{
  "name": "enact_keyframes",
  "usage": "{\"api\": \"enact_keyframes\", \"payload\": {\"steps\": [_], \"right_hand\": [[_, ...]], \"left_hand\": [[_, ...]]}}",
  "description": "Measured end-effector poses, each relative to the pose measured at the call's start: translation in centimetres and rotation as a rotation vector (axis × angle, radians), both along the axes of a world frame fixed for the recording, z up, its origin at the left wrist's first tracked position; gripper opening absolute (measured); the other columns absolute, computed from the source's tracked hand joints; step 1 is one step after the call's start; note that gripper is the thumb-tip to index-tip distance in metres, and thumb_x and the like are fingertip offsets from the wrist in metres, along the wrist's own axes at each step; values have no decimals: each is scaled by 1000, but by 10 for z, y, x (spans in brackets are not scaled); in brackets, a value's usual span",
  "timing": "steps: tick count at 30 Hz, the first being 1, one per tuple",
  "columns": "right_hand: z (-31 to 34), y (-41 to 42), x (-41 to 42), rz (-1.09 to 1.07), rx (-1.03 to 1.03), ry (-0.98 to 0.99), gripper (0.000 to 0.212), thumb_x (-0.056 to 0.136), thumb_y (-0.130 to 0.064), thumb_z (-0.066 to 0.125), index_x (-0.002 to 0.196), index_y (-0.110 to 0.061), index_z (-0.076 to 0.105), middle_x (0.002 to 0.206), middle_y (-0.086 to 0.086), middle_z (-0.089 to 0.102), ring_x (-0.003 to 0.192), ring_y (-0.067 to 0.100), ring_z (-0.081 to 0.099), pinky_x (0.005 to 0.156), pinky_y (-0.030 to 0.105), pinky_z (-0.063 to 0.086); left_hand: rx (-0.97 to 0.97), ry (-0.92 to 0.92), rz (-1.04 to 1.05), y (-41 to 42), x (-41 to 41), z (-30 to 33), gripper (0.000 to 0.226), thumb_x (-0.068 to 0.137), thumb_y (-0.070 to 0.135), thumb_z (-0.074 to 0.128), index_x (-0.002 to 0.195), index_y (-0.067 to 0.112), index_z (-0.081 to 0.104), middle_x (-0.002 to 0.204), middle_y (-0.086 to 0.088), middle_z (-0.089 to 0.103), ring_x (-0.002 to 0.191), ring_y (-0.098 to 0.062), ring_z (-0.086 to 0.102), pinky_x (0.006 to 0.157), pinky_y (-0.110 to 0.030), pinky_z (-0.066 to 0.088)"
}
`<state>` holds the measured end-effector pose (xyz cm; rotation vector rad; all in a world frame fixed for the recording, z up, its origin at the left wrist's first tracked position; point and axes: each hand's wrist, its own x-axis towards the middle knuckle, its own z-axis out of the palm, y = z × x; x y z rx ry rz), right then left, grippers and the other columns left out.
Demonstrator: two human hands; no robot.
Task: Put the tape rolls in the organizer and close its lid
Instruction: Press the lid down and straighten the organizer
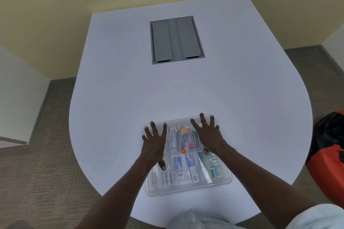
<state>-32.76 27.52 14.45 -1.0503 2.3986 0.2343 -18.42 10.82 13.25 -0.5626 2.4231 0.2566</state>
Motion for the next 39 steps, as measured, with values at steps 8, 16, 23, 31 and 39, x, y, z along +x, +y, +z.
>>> {"api": "enact_keyframes", "payload": {"steps": [8,16,23,31,39], "right_hand": [[-8,-12,4,-60,-52,22,99,88,-1,64,154,-31,-5,161,21,-4,140,63,2,108,69,31],[-7,-14,3,-92,-55,-1,91,92,1,55,154,-34,-2,161,19,-4,140,63,-2,109,71,26],[3,-8,7,-75,-29,-25,104,86,3,67,154,-29,-4,162,19,-12,142,59,-6,112,69,23],[-5,39,29,-164,-133,71,95,83,-20,75,154,-15,11,159,30,-3,139,53,27,99,51,50],[-9,51,40,-259,-210,34,64,90,-29,67,141,-7,35,157,31,16,109,40,65,94,44,56]], "left_hand": [[-47,59,57,8,-6,-8,137,75,11,86,157,24,-23,155,-41,-25,144,-68,-4,113,-71,23],[-33,57,101,11,-10,-8,126,81,10,79,158,26,-18,158,-37,-25,146,-66,-5,114,-72,19],[19,29,66,6,2,-1,156,55,32,97,158,23,-20,156,-32,-35,146,-60,-18,118,-68,12],[83,201,286,10,40,-5,153,59,34,95,157,10,-20,158,-27,-35,151,-48,-23,122,-60,15],[286,344,604,21,66,-2,135,71,26,90,158,0,-10,168,-16,-15,158,-31,11,124,-40,24]]}}
